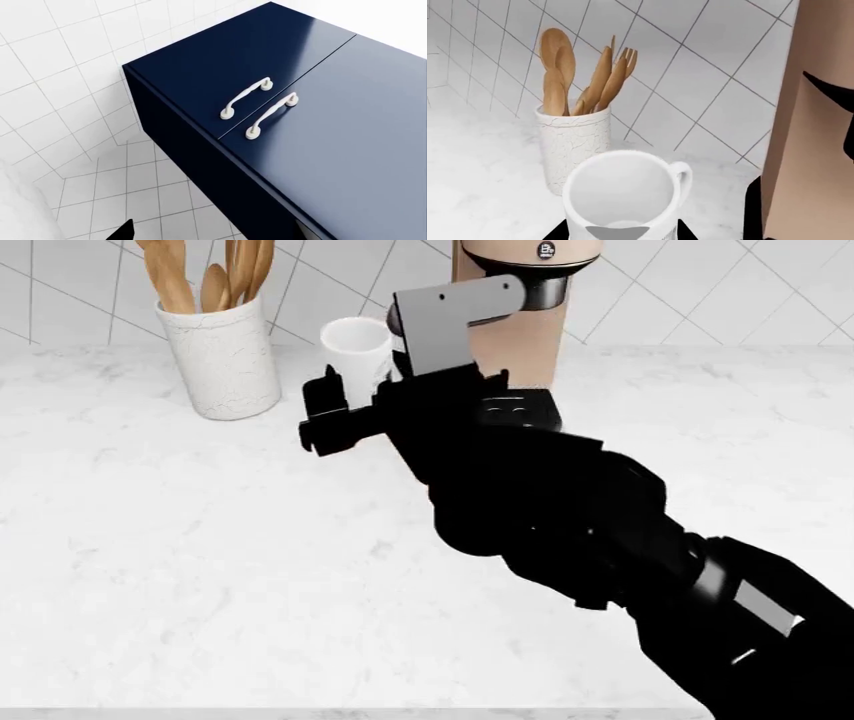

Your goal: Pick the mug from under the coffee machine dispenser and place it on the counter.

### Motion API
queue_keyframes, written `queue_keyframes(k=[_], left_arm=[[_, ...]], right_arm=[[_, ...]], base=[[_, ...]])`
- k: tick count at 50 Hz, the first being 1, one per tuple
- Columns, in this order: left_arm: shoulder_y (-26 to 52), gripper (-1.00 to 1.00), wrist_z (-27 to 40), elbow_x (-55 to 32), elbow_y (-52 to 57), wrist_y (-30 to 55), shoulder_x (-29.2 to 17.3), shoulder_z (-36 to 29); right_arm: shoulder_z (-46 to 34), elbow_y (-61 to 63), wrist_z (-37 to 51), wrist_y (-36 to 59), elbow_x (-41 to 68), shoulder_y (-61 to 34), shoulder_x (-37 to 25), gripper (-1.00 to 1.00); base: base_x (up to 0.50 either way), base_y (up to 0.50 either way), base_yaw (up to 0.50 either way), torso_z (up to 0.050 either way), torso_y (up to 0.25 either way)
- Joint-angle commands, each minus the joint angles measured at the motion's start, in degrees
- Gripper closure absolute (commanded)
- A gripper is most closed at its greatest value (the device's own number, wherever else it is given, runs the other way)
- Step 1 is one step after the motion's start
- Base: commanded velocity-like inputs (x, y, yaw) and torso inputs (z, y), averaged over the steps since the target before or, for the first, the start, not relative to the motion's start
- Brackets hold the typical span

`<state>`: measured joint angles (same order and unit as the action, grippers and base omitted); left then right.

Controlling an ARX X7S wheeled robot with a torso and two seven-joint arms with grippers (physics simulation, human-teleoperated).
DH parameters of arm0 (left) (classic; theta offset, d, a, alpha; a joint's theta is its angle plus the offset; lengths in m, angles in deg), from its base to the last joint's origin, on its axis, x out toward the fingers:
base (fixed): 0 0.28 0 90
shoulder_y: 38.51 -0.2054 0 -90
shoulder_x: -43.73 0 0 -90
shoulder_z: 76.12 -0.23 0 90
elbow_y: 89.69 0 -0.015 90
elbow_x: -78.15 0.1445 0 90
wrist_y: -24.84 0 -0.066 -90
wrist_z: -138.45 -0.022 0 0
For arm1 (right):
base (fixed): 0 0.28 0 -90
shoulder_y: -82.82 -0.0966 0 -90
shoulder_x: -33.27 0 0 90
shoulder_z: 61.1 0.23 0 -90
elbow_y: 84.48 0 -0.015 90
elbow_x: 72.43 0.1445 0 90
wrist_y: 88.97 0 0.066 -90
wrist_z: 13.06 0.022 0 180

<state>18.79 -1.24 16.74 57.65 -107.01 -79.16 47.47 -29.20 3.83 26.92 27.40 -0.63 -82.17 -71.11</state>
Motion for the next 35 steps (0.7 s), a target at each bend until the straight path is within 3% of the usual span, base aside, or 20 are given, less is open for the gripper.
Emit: queue_keyframes(k=[1,35], left_arm=[[0.0,-1.0,0.3,0.1,0.2,0.1,-0.1,0.1],[-0.1,-1.0,0.3,0.3,-0.1,-0.1,-0.1,-0.2]], right_arm=[[0.4,5.9,0.3,1.6,1.0,0.1,-1.0,1.0],[-2.3,11.0,-2.0,0.8,1.9,5.5,-2.2,1.0]], base=[[0.0,0.0,0.0,0.0,0.0],[0.0,0.0,0.0,0.0,0.0]])
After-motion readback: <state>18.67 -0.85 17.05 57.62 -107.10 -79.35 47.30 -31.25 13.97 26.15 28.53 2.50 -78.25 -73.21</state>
